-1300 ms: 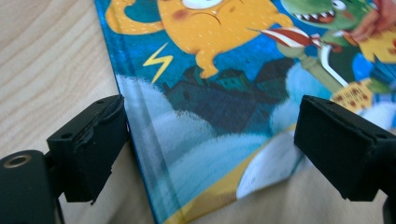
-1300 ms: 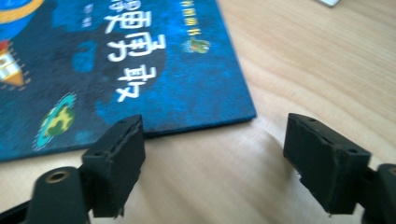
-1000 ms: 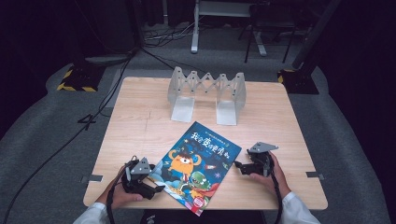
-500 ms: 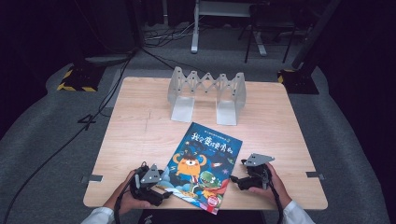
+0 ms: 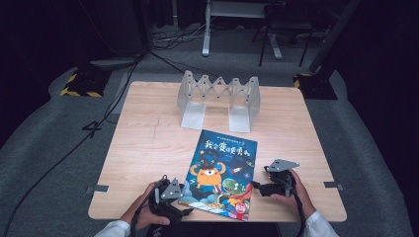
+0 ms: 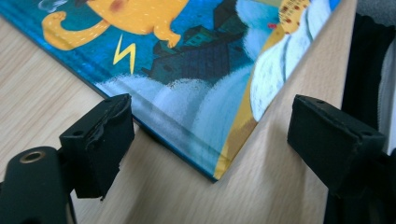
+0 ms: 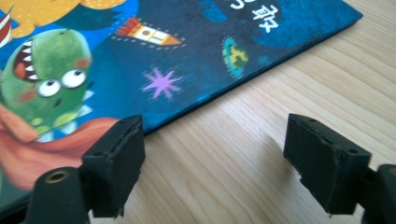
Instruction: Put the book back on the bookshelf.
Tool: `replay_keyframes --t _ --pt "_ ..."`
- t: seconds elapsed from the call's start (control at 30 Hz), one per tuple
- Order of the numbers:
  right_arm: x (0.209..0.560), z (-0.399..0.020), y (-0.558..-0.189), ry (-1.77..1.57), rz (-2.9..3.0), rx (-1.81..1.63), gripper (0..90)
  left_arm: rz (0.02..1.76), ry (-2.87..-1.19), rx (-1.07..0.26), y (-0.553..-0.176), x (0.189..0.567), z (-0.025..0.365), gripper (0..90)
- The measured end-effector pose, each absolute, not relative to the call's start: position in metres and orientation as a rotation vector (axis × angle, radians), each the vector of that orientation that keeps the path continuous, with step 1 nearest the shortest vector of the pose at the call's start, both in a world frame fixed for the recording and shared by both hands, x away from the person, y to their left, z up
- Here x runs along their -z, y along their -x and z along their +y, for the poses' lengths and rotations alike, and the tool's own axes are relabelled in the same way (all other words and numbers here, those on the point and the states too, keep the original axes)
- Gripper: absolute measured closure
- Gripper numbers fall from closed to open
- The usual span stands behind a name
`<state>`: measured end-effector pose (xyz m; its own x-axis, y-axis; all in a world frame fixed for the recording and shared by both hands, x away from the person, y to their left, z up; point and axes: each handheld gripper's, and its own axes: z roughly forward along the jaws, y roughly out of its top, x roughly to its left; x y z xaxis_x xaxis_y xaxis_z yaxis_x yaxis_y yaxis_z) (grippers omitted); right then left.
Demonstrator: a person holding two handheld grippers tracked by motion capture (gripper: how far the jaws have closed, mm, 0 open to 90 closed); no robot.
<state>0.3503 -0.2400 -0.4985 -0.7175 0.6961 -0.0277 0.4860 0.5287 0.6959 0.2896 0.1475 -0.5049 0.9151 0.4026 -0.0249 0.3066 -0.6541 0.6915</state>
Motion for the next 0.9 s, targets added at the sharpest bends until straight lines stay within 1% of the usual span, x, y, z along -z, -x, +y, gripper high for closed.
replay_keyframes --t 0.17,0.27,0.47,0.5,0.57,0.63,0.8,0.9 --pt "0.495 -0.245 -0.335 -0.94 2.524 -0.945 23.0 0.457 -2.34 -0.156 -0.287 0.504 0.142 17.9" --pt "0.492 -0.245 -0.326 -0.907 2.559 -0.905 23.1 0.468 -2.332 -0.161 -0.285 0.504 0.149 24.9" --pt "0.489 -0.243 -0.312 -0.881 2.653 -0.865 19.6 0.549 -2.314 -0.192 -0.294 0.504 0.173 23.2" --pt "0.488 -0.243 -0.309 -0.872 2.672 -0.841 20.3 0.564 -2.31 -0.204 -0.298 0.505 0.179 20.6" --pt "0.487 -0.243 -0.308 -0.871 2.684 -0.83 20.6 0.576 -2.304 -0.205 -0.3 0.505 0.181 21.2" --pt "0.486 -0.242 -0.304 -0.852 2.709 -0.813 20.6 0.57 -2.303 -0.205 -0.302 0.505 0.184 24.3" --pt "0.486 -0.238 -0.297 -0.802 2.737 -0.808 17.9 0.576 -2.304 -0.212 -0.306 0.504 0.173 23.2" --pt "0.487 -0.238 -0.299 -0.819 2.721 -0.81 15.0 0.539 -2.307 -0.195 -0.304 0.504 0.165 24.3"
